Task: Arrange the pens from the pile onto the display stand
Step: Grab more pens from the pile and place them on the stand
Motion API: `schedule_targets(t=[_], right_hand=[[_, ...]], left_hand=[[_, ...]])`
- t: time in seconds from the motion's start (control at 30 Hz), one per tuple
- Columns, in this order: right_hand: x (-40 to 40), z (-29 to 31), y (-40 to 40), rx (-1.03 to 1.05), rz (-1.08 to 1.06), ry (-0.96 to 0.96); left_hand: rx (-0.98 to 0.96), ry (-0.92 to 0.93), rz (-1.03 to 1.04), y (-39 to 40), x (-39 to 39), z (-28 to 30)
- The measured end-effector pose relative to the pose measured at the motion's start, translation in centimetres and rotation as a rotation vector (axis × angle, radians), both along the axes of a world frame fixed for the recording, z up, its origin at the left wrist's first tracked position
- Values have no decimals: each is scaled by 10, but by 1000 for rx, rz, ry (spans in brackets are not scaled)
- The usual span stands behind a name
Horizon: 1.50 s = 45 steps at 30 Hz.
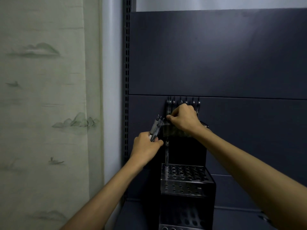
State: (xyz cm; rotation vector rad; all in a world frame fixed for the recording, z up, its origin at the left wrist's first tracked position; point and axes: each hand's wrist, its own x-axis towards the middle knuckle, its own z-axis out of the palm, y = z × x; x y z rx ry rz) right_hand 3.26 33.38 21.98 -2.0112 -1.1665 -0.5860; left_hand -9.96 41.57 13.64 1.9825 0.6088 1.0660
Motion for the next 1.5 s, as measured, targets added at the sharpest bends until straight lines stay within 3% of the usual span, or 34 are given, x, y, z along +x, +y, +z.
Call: schedule_targets(t=[0.23, 0.33, 0.4, 0.47, 0.53, 0.63, 0.73, 0.83, 0.93, 1.27, 1.37, 1.5], right_hand=[[-4, 4, -7, -56, 4, -30], [-15, 6, -21, 155, 67, -36], [-25, 6, -33, 224, 222, 126], [-36, 4, -40, 114, 412, 367], [-43, -1, -41, -10, 510, 481], [-51, -11, -39, -76, 466, 377], [-55, -14, -41, 20, 387, 283], [-53, -9, -44, 197, 380, 404], [-52, -9, -44, 234, 481, 577], [-47, -10, -38, 318, 586, 707], [-29, 11, -35, 495, 501, 639], [0, 33, -35, 539, 273, 324]], left_hand=[[-14, -19, -15, -2, -4, 3], [-21, -38, -22, -2, -8, 6], [-29, -63, -23, -1, -10, 8], [-21, -85, -20, -2, -10, 11], [0, -94, -21, -5, -9, 15], [30, -84, -37, -12, -7, 18], [47, -55, -33, -15, -6, 20], [38, -45, -19, -14, -7, 19], [7, -67, -33, -14, -5, 18], [-53, -66, -68, -14, -1, 16], [-49, -86, -34, -9, -3, 14], [-37, -109, -30, -5, -8, 11]])
